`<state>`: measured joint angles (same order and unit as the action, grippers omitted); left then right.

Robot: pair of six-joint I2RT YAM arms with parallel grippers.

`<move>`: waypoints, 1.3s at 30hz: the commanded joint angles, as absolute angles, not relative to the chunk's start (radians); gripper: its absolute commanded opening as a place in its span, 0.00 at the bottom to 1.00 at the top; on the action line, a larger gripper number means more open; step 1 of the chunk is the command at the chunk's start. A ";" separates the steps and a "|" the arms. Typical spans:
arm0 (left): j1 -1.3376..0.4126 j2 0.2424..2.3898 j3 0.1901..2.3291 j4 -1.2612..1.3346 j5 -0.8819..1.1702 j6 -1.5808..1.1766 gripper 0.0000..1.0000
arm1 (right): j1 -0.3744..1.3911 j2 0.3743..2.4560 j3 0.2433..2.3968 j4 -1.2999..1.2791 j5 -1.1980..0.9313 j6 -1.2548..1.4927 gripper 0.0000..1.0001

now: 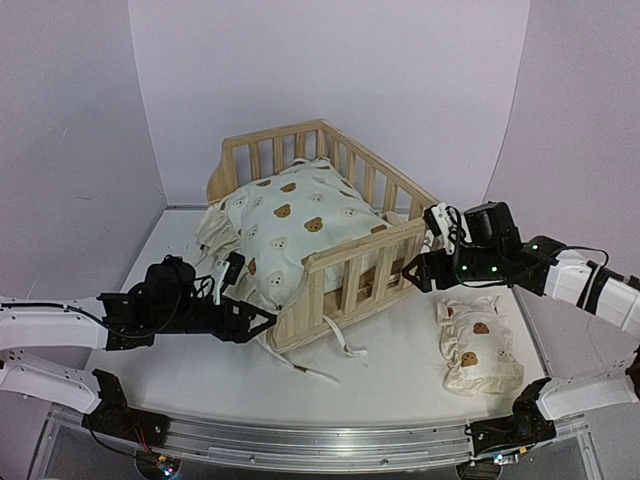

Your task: Set up the pet bed

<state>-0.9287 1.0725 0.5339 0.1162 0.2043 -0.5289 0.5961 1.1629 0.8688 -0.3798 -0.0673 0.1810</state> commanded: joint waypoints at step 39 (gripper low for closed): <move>-1.216 0.987 0.147 0.469 -0.292 -0.742 0.53 | 1.067 1.276 0.592 0.123 -0.016 0.294 0.96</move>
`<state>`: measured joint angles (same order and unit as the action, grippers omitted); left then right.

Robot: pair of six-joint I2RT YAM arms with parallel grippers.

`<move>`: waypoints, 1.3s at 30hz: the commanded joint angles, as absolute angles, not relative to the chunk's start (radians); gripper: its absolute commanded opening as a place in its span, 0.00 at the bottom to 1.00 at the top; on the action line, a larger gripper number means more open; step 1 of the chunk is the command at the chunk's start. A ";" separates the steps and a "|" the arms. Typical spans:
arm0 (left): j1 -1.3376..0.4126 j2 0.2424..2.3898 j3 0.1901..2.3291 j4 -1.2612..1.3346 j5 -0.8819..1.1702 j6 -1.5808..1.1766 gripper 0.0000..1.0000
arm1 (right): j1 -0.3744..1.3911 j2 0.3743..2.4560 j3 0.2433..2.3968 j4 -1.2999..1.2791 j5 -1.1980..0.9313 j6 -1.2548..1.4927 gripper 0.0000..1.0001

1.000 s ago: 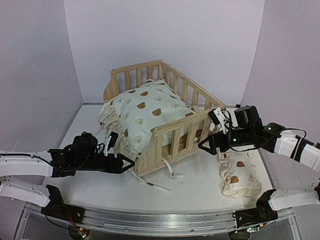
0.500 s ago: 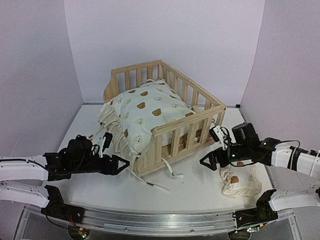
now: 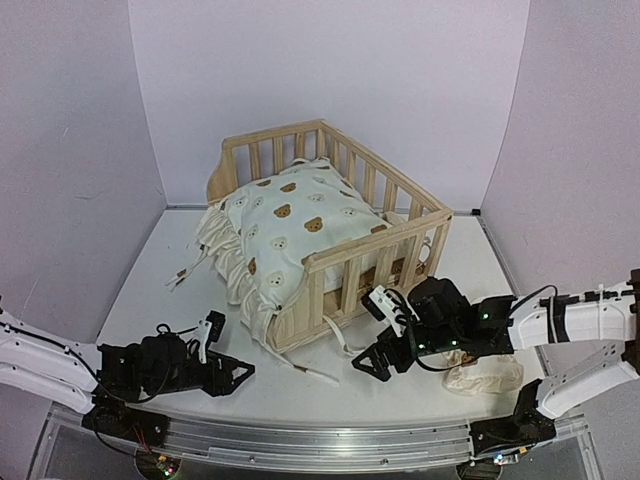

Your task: Set up the pet bed

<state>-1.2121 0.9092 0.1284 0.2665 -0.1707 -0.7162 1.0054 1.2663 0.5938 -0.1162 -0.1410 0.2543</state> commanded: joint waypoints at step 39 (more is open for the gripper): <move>-1.112 1.793 0.245 1.213 -0.311 -0.932 0.39 | 1.142 1.541 0.578 0.514 0.209 0.306 0.69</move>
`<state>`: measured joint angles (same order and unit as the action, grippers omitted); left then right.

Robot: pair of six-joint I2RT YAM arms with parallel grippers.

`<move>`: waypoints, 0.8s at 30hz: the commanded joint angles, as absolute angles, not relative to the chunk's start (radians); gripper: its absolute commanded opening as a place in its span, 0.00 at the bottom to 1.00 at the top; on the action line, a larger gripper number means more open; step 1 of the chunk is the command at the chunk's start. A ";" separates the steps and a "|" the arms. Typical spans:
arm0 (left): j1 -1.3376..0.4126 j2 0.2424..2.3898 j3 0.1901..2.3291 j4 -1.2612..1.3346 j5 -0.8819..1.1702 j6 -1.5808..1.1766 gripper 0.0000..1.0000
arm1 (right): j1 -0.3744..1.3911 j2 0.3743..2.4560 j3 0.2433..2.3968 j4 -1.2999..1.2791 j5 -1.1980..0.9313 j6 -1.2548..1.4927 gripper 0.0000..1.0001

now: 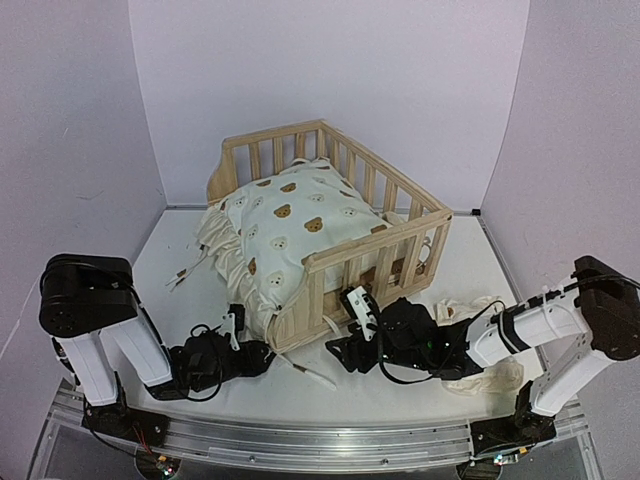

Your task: Set up the pet bed

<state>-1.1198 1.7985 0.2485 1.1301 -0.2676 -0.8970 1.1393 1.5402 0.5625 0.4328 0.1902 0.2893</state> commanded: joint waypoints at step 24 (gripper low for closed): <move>-1.143 1.539 0.119 1.204 0.080 -0.989 0.00 | 1.149 1.581 0.605 0.561 0.297 0.311 0.32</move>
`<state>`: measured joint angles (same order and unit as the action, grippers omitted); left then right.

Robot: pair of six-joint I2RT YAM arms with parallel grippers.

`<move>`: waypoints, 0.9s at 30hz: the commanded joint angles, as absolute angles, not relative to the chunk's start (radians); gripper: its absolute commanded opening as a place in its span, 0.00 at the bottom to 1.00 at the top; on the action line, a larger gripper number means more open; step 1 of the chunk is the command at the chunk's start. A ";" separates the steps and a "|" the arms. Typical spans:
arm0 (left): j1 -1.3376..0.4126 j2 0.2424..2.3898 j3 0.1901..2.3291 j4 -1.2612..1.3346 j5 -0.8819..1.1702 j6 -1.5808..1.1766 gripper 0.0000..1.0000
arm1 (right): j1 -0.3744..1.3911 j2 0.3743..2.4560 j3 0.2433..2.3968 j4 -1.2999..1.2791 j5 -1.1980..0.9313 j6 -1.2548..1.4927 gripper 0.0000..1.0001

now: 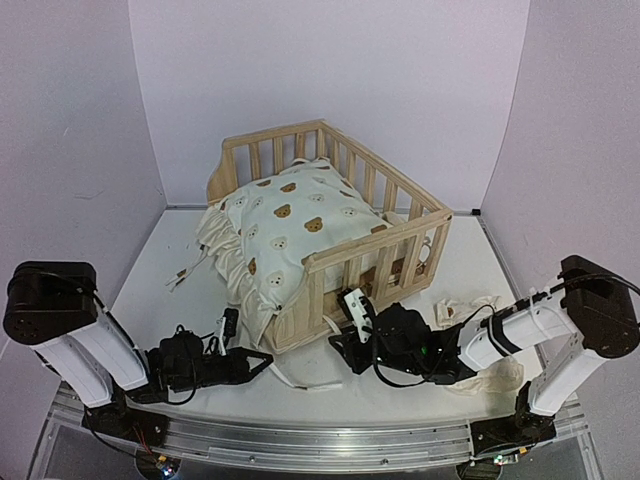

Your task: Set up the pet bed

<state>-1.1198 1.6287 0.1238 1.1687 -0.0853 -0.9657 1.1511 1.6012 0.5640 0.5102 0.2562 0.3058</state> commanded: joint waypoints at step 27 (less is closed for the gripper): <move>-1.271 1.332 0.420 0.662 0.141 -0.828 0.00 | 1.192 1.215 0.483 0.151 0.099 0.488 0.00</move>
